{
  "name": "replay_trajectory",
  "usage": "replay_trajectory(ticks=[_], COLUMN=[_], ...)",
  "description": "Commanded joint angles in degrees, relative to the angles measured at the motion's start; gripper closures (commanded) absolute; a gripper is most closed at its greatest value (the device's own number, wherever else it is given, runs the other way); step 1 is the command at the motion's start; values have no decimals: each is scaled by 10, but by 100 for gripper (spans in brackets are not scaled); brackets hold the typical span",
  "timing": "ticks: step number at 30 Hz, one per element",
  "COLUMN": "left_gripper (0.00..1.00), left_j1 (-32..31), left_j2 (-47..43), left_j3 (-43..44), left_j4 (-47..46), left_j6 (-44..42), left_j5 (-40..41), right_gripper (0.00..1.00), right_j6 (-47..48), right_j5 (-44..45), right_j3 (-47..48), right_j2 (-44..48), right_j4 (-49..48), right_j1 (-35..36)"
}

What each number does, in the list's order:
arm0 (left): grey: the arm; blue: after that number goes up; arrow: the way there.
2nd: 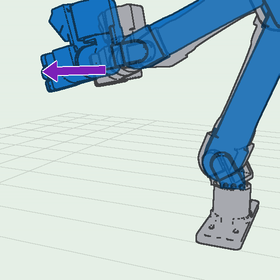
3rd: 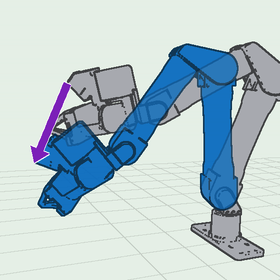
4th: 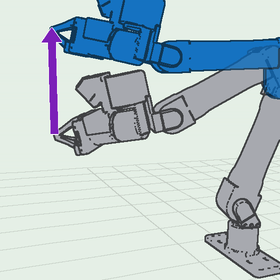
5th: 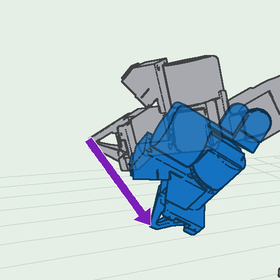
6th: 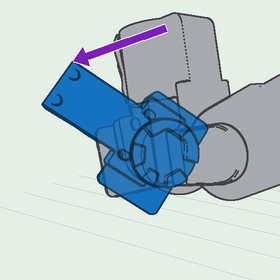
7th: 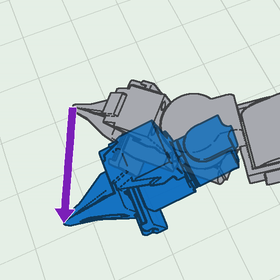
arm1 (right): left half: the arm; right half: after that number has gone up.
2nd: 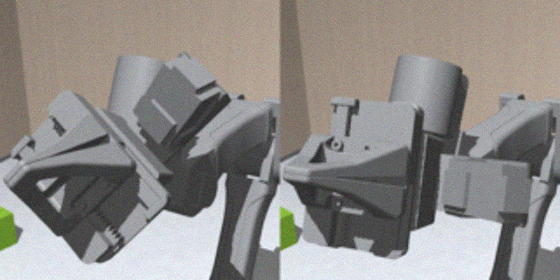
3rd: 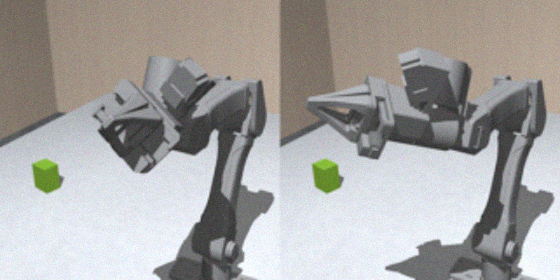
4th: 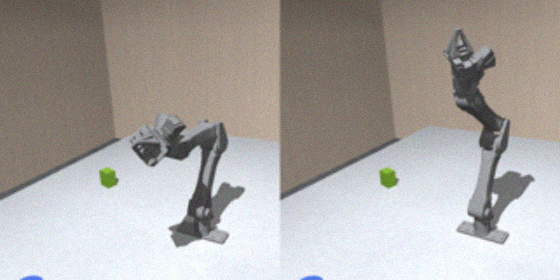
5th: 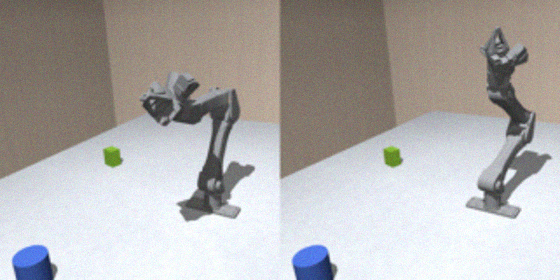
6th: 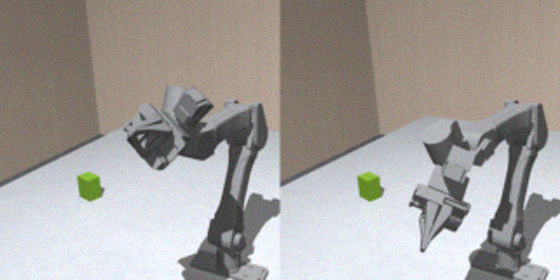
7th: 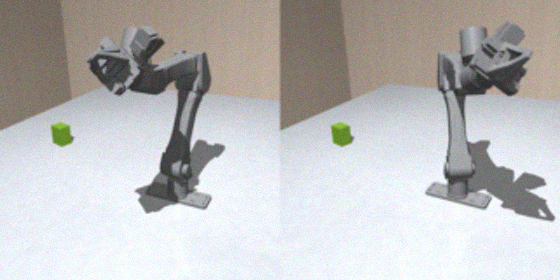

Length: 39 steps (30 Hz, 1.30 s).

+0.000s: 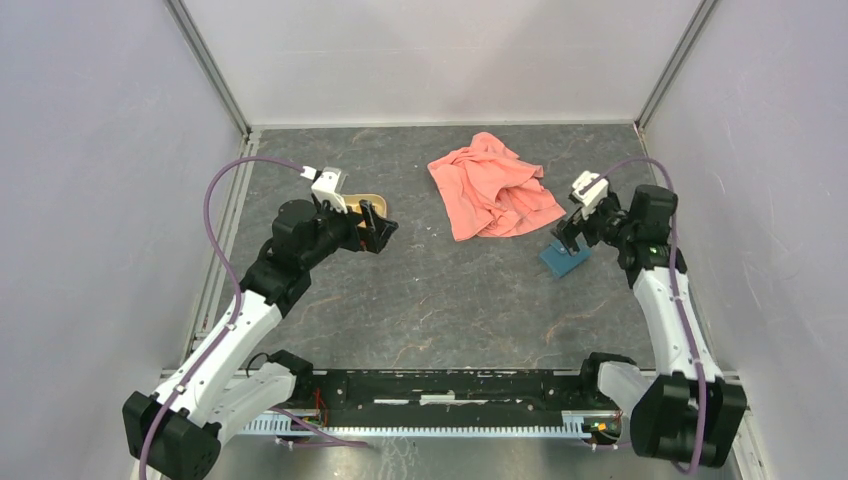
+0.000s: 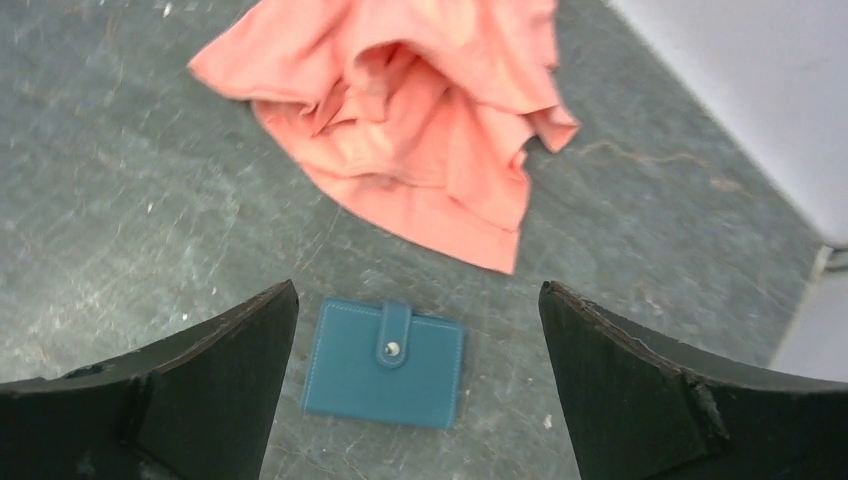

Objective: Put the credit cards into the card holder
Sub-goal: Pick up the card holder from the center of the board.

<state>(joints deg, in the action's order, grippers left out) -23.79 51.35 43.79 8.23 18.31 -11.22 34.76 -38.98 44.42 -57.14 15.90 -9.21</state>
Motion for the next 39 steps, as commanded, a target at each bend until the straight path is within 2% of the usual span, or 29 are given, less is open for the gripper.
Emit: replay_trajectory(ticks=[1,8,10,15,16,18,31,35,39], left_gripper=[0,0,0,0,0,0,0,0,0], left_j1=[3,7,8,17,21,31,63,70,73], left_j2=[-5,-6,-4,1,3,8,23,30,37], left_j3=[-1,-6,-5,-6,-7,-8,-11,-12,-13], left_j4=[-26,-28,-26,-31,-35,-39,-55,-61,-68], left_j6=[-30,-33,-34,-27,-23,-14,11,20,27], left_j5=[-6,2,4,-11,-20,-36,-80,-98,-117], right_gripper=[2,3,9,30,38,46,54,66,84], right_j6=[108,84,82,58,53,45,32,32,33], right_j5=[-33,117,145,216,218,215,194,186,182], right_j3=[20,84,105,101,105,113,117,117,104], right_j2=[-69,-201,-229,-275,-288,-309,-384,-400,-388], right_j4=[39,70,92,87,91,99,107,117,113], right_j1=[21,72,75,74,73,71,72,70,69])
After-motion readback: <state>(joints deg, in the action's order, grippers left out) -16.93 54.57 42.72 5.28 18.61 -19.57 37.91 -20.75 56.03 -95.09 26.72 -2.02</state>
